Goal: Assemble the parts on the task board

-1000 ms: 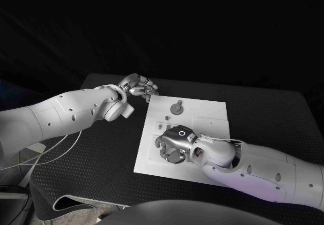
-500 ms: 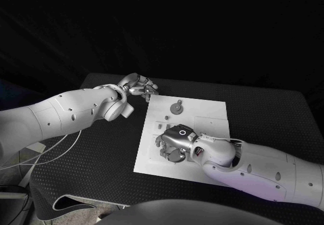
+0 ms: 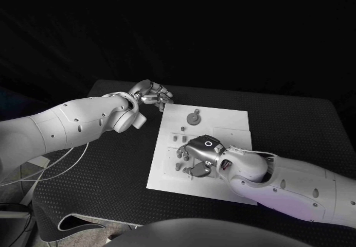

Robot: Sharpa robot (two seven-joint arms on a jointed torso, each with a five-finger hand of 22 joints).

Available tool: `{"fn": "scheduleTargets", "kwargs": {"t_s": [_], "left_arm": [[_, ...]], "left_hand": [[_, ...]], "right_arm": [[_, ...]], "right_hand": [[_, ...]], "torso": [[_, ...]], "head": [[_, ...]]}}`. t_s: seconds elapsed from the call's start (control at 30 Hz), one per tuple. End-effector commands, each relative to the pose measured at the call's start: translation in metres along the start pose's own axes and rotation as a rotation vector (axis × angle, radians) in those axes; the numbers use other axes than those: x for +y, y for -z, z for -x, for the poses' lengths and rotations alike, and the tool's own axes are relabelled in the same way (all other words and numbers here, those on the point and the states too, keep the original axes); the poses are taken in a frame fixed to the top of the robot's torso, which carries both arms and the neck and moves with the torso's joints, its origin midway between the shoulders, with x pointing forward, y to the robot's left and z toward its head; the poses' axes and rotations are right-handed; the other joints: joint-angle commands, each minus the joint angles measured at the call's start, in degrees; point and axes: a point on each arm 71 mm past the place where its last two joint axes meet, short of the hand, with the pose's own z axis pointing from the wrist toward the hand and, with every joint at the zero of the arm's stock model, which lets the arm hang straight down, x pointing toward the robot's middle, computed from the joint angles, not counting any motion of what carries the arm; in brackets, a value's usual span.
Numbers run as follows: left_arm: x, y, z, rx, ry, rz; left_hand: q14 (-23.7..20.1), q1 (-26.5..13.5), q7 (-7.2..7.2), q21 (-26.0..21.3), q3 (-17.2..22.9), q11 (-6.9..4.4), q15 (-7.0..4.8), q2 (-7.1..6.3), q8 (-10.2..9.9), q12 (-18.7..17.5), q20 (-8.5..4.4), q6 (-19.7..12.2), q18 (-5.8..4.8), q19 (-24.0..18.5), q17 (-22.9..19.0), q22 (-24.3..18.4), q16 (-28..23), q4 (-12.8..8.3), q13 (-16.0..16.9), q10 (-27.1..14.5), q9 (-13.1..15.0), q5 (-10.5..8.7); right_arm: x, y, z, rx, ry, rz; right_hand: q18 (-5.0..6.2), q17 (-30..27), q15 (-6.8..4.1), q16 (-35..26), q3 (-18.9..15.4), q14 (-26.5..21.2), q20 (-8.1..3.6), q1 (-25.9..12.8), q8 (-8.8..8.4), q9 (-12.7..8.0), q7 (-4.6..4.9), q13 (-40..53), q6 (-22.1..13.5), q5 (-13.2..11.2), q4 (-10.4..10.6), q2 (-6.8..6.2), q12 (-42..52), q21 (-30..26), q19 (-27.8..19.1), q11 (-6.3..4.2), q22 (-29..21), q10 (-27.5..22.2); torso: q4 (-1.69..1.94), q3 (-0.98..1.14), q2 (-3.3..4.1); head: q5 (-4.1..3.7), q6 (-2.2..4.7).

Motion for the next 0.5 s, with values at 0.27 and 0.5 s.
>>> {"fn": "scheduleTargets", "kwargs": {"t_s": [0.27, 0.5], "left_arm": [[0.000, 0.000, 0.002, 0.001, 0.000, -0.004], [0.001, 0.000, 0.004, -0.003, -0.002, -0.001]], "left_hand": [[0.44, -0.04, 0.39, -0.25, -0.26, -0.02, 0.14, 0.03, 0.25, 0.12, 0.02, -0.12, 3.00, 0.28, 0.12, 0.08, -0.39, 0.06, -0.10, -0.37, -0.06, -0.03], [0.44, -0.06, 0.38, -0.26, -0.27, -0.02, 0.14, 0.03, 0.25, 0.13, 0.02, -0.12, 3.00, 0.28, 0.15, 0.08, -0.40, 0.06, -0.11, -0.36, -0.06, -0.04]], "right_arm": [[-0.026, 0.020, 0.047, -0.169, -0.115, -0.047], [-0.075, 0.045, 0.063, -0.118, -0.244, -0.231]], "right_hand": [[3.97, -0.05, 0.46, -0.17, 0.55, 0.09, -0.05, -1.00, -0.39, -0.14, 0.09, 0.22, -0.80, -0.11, 2.30, -1.57, -0.51, -0.33, 0.01, 0.11, 0.78, -0.56], [3.97, 0.02, -0.40, -0.09, 0.83, 0.09, -0.19, -0.52, 0.74, 0.36, -0.24, 1.45, 0.90, -0.11, 2.66, -0.22, 1.09, -0.34, -0.04, -0.82, 0.96, 2.05]], "torso": [[-0.11, 0.09, -0.02], [-0.22, 0.07, -0.04]], "head": [[-0.41, 0.74], [-0.79, 1.43]]}}
